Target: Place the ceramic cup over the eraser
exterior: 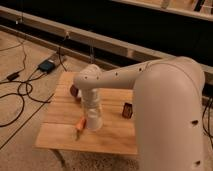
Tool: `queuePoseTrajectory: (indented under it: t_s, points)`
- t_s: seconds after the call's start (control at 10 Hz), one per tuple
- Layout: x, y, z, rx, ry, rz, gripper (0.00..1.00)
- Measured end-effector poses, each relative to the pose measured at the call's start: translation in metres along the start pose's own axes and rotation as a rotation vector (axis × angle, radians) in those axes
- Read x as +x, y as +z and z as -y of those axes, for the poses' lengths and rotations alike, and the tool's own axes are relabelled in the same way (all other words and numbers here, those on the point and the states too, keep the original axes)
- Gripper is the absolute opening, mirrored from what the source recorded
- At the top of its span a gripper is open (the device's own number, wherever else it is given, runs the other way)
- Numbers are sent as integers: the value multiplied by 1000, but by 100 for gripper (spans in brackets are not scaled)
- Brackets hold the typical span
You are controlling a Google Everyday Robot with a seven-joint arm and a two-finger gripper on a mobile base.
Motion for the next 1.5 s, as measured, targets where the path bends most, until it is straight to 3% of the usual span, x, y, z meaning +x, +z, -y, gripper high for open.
queuePoseTrajectory:
  t_s: [0.2, 0.3, 0.5, 0.8, 1.2, 1.5]
  points:
    - [-3, 0, 0, 3, 5, -5, 4]
    - [-5, -2, 1, 1, 11, -2, 0]
    - [-12, -10, 6, -8, 32, 9, 0]
    - [-25, -43, 22, -40, 79, 63, 0]
    - [-35, -101, 66, -95, 172, 183, 0]
    - [-30, -133, 86, -120, 213, 252, 0]
